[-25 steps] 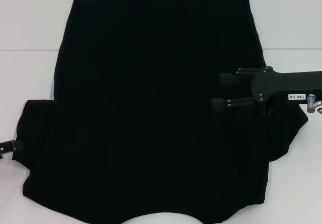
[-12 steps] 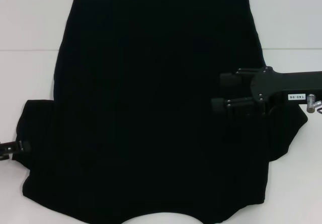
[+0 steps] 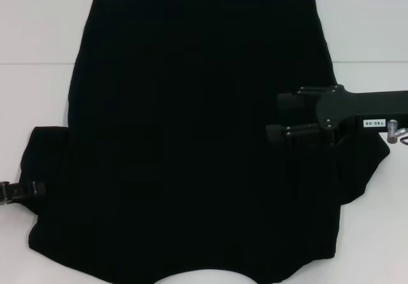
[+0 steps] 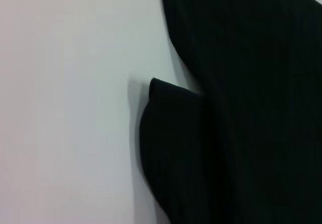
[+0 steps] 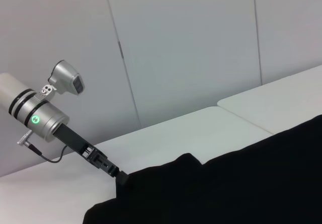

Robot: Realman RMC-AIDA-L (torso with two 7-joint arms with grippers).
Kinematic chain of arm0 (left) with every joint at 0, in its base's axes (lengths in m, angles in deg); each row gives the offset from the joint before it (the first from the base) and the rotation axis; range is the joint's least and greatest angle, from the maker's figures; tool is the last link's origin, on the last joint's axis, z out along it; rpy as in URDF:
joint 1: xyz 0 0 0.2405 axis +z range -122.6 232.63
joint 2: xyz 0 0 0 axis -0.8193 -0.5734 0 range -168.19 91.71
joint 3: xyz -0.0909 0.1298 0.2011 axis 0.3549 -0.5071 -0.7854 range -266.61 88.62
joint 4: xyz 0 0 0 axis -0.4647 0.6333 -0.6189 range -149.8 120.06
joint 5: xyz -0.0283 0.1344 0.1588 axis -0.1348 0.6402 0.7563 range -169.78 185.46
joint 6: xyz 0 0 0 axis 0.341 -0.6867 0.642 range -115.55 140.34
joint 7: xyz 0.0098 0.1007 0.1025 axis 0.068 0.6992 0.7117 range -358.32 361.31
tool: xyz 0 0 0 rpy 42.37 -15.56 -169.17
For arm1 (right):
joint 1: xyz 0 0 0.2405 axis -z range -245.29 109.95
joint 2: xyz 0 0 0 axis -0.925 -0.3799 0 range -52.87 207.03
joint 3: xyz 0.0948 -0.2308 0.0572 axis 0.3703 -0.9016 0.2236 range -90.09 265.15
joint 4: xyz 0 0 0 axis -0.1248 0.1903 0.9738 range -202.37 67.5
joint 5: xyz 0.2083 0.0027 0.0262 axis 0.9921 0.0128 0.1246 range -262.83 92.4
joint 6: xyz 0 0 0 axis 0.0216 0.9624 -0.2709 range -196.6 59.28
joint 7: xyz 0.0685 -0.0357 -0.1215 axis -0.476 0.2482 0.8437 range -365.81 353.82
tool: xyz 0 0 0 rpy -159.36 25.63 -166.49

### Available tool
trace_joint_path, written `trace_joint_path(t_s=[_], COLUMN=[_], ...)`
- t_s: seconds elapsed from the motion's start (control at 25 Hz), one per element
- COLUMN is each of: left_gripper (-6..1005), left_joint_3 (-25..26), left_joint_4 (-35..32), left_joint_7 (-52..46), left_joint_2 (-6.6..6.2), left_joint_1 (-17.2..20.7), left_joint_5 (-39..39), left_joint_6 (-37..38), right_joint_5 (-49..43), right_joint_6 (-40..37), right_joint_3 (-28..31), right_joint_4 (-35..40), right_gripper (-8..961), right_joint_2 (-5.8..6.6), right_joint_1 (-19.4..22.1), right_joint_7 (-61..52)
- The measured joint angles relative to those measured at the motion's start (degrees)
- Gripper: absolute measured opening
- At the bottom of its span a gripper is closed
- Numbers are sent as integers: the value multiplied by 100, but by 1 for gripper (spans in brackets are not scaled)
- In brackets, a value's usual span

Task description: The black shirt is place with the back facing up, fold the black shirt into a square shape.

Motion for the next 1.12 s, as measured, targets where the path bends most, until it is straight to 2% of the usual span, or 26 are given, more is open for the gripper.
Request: trace_joint_path(t_s=[0.28, 0.72, 0.84, 1.04, 1.12], left_gripper=[784, 347, 119, -2, -2], left_joint_3=[-21, -38, -29, -29, -29], left_joint_4=[-3, 1, 0, 0, 0], left_joint_7=[-10, -24, -23, -38, -39], left_joint_2=[-25, -15, -13, -15, -22], left_joint_1=[0, 3, 9, 5, -2], left_joint_5=[4, 9, 9, 9, 9], left_joint_6=[-2, -3, -3, -3, -4], right_joint_5=[7, 18, 18, 18, 18], right_joint_6=[-14, -17, -17, -6, -5], right_joint_3=[3, 11, 11, 11, 17], right_joint_4=[0, 7, 9, 9, 9], right_gripper=[881, 881, 881, 881, 881], right_joint_2=[-7, -9, -9, -9, -9], right_joint_1=[-16, -21, -20, -15, -13], right_joint_7=[0, 0, 0, 0, 0])
